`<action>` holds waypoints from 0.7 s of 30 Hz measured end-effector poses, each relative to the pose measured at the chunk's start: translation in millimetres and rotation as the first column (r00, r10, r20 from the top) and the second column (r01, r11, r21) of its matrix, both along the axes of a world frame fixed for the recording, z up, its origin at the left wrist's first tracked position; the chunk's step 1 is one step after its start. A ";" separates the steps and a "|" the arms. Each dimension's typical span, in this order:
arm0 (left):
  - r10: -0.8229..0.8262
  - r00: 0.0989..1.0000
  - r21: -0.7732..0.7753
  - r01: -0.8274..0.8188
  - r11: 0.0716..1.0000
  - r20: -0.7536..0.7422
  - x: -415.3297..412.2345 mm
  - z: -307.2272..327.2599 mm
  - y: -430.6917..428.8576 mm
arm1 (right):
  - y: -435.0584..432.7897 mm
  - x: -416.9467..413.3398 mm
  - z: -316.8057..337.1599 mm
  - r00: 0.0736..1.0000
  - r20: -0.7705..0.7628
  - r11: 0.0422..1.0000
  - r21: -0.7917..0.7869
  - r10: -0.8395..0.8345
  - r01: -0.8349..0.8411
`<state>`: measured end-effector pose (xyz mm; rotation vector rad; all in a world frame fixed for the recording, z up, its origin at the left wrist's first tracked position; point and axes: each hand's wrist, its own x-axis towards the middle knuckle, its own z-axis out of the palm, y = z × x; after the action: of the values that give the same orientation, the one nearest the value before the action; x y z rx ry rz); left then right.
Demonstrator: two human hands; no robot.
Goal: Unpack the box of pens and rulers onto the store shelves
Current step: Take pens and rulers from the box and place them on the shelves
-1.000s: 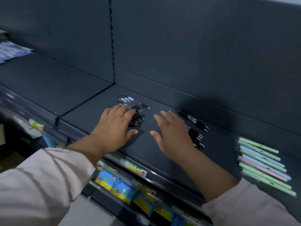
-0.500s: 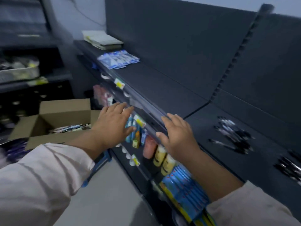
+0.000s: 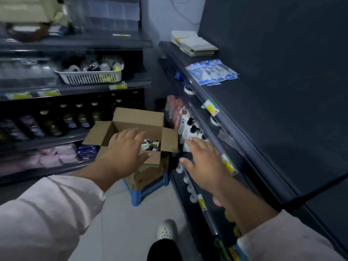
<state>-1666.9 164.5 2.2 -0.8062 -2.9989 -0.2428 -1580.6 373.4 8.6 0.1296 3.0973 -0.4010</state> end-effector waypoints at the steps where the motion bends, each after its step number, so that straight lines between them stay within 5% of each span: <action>1: 0.020 1.000 -0.011 -0.020 1.000 0.007 -12.9 -3.8 -2.2 | 0.2 -17.2 -4.7 1.000 0.011 1.000 -0.008 0.019 -0.019; 12: 0.270 0.957 -0.055 -0.266 0.963 0.108 -157.6 -66.0 -0.4 | 4.5 -218.3 -71.8 0.957 0.171 0.972 -0.056 0.235 -0.229; 21: 0.299 0.919 -0.112 -0.279 0.954 0.256 -234.2 -154.8 -26.8 | -21.9 -318.6 -157.7 0.909 0.324 0.964 -0.056 0.263 -0.259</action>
<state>-1901.0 137.7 -152.6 -0.3441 -3.3472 -0.2520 -1899.2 351.6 -149.1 -0.1987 2.7300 -0.3466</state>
